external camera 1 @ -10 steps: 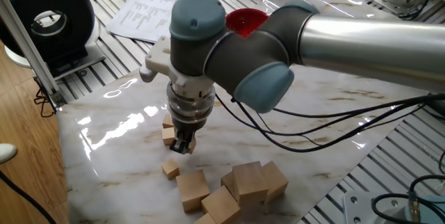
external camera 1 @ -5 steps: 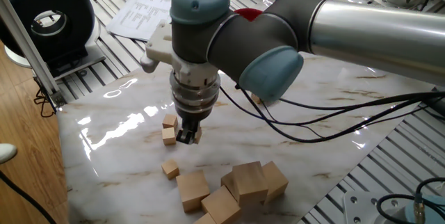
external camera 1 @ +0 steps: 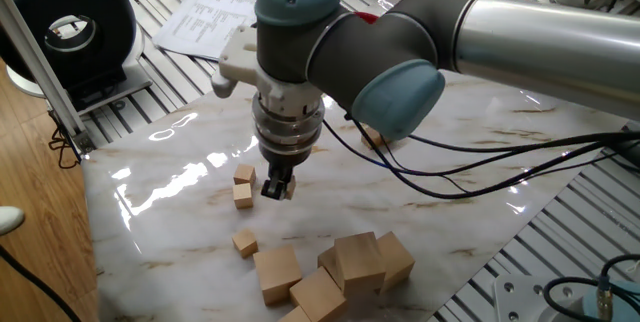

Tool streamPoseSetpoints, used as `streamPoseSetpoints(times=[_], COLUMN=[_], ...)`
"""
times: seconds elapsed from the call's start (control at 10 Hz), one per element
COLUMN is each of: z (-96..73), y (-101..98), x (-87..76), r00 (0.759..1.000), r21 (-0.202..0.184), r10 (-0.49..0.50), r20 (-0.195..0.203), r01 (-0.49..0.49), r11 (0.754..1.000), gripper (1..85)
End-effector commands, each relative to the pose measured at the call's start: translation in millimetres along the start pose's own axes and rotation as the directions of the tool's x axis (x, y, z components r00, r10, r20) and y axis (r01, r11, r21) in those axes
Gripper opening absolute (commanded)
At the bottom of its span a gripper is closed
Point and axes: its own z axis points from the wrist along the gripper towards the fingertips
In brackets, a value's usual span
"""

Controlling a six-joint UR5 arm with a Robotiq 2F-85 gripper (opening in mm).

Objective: Stack the blocks into a pyramid shape

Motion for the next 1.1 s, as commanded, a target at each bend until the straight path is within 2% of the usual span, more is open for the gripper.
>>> streamPoseSetpoints(times=[0.0,0.2,0.3,0.4,0.6,0.8,1.0], z=[-1.0,-1.0,-1.1,-1.1,-0.9,-1.1,-1.7], y=[3.7,0.4,0.8,4.0,-1.8,-3.2,-10.2], x=[1.8,9.7,10.3,7.2,1.8,-8.9,-17.3], r00=[1.0,0.998,0.997,0.995,0.988,0.975,0.96], r21=[-0.029,-0.014,-0.016,-0.028,-0.008,-0.012,0.003], r10=[0.016,0.059,0.069,0.094,0.157,0.219,0.269], r20=[0.001,-0.03,-0.032,-0.022,0.0,0.041,0.079], r01=[-0.016,-0.059,-0.07,-0.095,-0.157,-0.218,-0.27], r11=[0.999,0.998,0.997,0.995,0.988,0.976,0.963], gripper=[18.3,13.0,12.7,16.3,17.3,18.0,18.7])
